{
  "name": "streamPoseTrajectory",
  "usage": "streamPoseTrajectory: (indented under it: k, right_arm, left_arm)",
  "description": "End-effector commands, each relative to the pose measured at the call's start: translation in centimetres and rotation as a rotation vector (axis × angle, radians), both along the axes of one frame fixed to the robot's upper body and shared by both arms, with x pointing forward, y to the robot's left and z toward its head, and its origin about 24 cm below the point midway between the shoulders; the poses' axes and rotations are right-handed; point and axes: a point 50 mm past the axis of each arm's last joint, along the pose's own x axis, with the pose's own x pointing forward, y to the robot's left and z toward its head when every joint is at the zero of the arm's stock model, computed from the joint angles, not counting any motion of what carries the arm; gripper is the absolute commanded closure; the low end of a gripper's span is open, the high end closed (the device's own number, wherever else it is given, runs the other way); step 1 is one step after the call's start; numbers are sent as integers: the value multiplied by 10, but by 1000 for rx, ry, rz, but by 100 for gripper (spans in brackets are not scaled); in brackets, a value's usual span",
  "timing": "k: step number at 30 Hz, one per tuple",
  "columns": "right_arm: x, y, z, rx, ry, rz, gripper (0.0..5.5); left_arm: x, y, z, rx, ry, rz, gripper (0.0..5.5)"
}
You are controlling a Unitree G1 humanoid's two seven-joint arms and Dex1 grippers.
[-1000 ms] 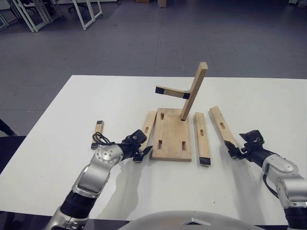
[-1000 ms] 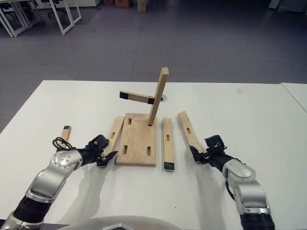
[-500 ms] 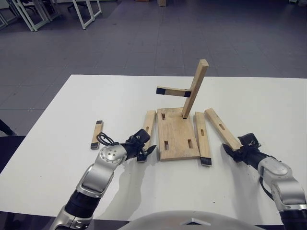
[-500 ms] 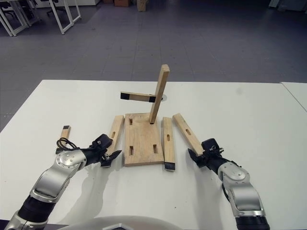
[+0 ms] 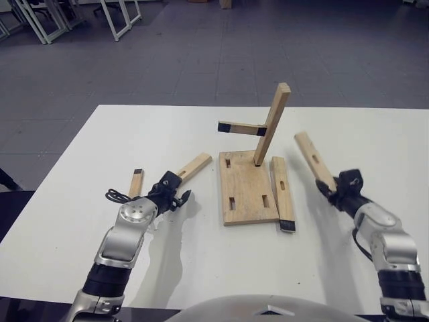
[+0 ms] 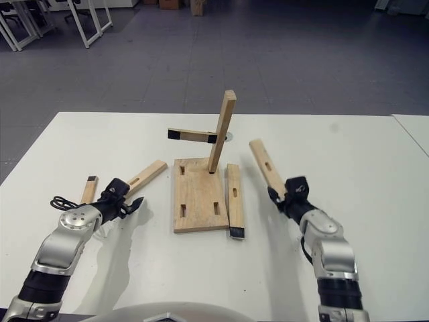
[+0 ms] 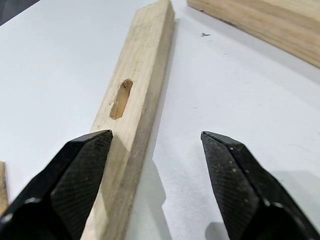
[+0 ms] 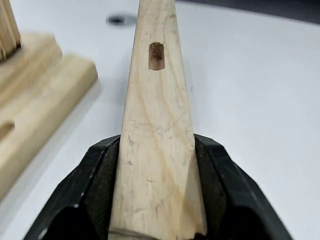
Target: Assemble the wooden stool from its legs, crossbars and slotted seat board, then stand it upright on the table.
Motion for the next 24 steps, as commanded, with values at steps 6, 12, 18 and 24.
streamPoseTrajectory:
  k: [6, 12, 18, 24]
  right_arm:
    - [27, 7, 112, 521, -370, 176, 347]
    - [14, 49, 152, 665, -332, 720, 347]
    - [17, 79, 151, 682, -207, 1081, 347]
    - [15, 95, 133, 671, -119, 1226, 347]
  left_arm:
    - [14, -24, 95, -735, -292, -134, 206]
    - [0, -51, 127, -1217, -122, -365, 131]
    - [-3, -76, 131, -1420, 45, -430, 131]
    - [-6, -87, 141, -1490, 98, -474, 112]
